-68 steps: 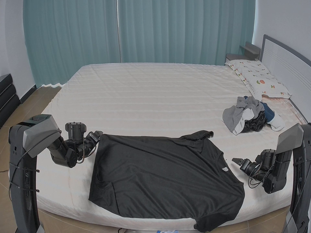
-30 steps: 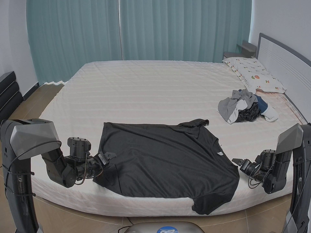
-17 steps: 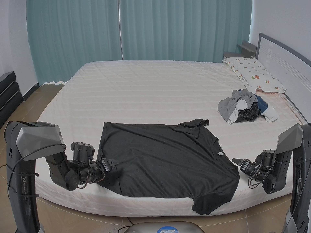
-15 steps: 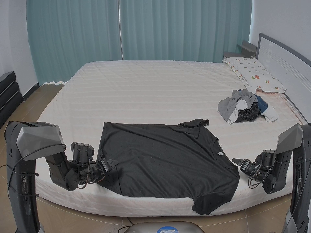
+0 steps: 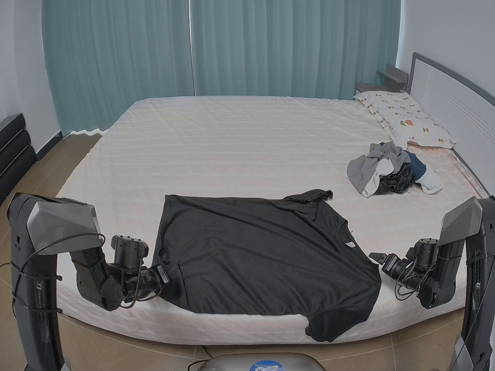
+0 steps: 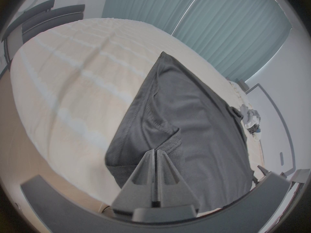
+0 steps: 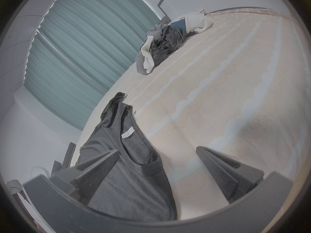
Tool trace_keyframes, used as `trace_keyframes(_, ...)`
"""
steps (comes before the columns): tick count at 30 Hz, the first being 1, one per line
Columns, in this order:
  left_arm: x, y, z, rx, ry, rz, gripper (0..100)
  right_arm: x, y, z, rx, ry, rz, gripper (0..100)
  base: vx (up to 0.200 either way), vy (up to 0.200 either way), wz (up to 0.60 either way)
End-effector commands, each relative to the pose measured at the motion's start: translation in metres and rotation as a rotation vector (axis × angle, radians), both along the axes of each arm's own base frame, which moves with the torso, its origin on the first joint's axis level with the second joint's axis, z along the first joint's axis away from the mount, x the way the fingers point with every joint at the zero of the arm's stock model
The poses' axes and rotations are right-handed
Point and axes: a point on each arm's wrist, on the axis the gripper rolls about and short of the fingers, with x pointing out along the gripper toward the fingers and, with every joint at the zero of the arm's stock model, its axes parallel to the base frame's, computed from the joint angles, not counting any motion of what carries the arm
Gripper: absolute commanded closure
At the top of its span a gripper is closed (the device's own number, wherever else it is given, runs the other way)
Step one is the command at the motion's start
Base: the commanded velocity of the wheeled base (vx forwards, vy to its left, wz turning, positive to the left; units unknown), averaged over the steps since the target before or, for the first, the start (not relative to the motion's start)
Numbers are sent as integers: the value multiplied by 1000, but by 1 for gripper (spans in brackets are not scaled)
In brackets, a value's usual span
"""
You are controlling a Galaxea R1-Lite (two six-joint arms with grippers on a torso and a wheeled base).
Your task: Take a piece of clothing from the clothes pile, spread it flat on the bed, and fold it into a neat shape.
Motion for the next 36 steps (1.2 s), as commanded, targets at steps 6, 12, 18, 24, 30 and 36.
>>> trace_keyframes(6, -17, 5, 11, 39, 11, -3, 100, 0, 0, 0, 0, 1, 1, 0, 0, 0, 0)
trace_keyframes(12, -33, 15, 18, 122, 24, -60, 100, 0, 0, 0, 0, 1, -1, 0, 0, 0, 0)
trace_keyframes(18, -42, 24, 13, 183, 97, -96, 100, 0, 0, 0, 0, 0, 1, 0, 0, 0, 0)
trace_keyframes(24, -48, 34, 11, 229, 171, -122, 100, 0, 0, 0, 0, 0, 1, 0, 0, 0, 0)
trace_keyframes(30, -51, 35, 8, 243, 213, -138, 100, 0, 0, 0, 0, 1, 1, 0, 0, 0, 0)
trace_keyframes(36, -52, 36, 5, 251, 226, -149, 100, -21, 22, 5, 3, 52, 90, 0, 0, 0, 0)
